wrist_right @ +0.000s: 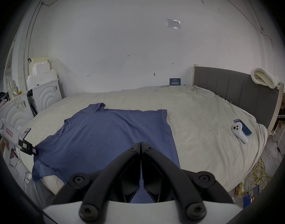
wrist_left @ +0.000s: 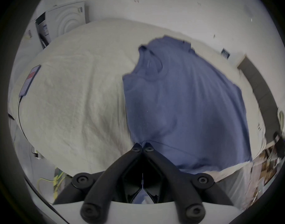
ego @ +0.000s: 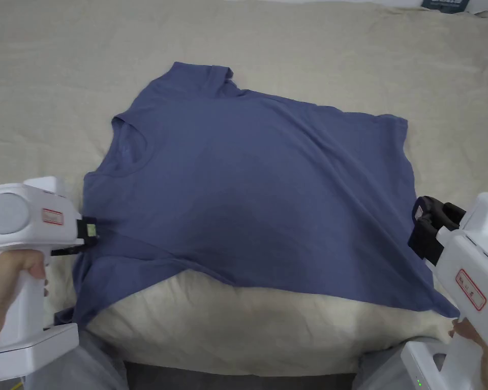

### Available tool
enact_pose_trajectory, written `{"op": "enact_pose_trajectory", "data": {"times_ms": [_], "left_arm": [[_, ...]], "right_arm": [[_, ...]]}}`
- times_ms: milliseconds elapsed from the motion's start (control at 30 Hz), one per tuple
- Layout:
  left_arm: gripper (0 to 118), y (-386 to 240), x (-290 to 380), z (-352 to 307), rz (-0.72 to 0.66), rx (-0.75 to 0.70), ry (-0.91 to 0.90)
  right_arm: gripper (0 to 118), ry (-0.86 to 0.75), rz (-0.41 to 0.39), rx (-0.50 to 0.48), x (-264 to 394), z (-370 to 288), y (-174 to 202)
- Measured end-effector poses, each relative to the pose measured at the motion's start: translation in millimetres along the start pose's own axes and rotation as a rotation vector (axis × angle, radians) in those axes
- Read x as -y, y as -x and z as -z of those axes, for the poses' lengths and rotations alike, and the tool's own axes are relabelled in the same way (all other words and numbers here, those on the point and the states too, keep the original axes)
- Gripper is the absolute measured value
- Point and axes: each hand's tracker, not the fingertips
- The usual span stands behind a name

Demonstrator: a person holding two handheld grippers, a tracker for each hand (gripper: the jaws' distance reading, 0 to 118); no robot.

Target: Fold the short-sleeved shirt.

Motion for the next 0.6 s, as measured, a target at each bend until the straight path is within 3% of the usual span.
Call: {"op": "enact_pose_trajectory", "data": {"times_ms": [167, 233, 267, 300, 333, 367, 500, 600], "left_arm": [[0, -0.2, -3.9, -31.4, -0.101, 0.114, -0.134], [0, -2.9, -4.1, -36.3, -0.106, 0.123, -0.162], [0, -5.0, -4.7, -37.4, -0.101, 0.117, -0.166], [0, -7.2, -4.9, -38.2, -0.099, 0.110, -0.171], [0, -8.9, -4.5, -38.9, -0.099, 0.112, -0.176], [0, -9.4, -4.2, -39.6, -0.103, 0.117, -0.178], [0, -12.2, -2.2, -39.4, -0.100, 0.125, -0.177], [0, -14.3, -1.7, -36.6, -0.082, 0.113, -0.167]], "right_arm": [[0, 0.057, -0.022, 0.026, -7.4, 2.1, -17.5], [9, 0.236, -0.023, 0.047, -13.6, 16.8, -28.0], [24, 0.349, -0.019, 0.066, -13.3, 25.8, -34.2], [58, 0.385, 0.011, 0.066, -10.1, 31.8, -41.5], [84, 0.381, 0.055, 0.055, -4.3, 35.3, -51.2], [95, 0.421, 0.082, 0.056, -0.5, 40.5, -59.2], [104, 0.547, 0.249, 0.074, 23.3, 59.3, -92.9], [104, 0.664, 0.295, 0.096, 42.3, 69.8, -110.3]]}}
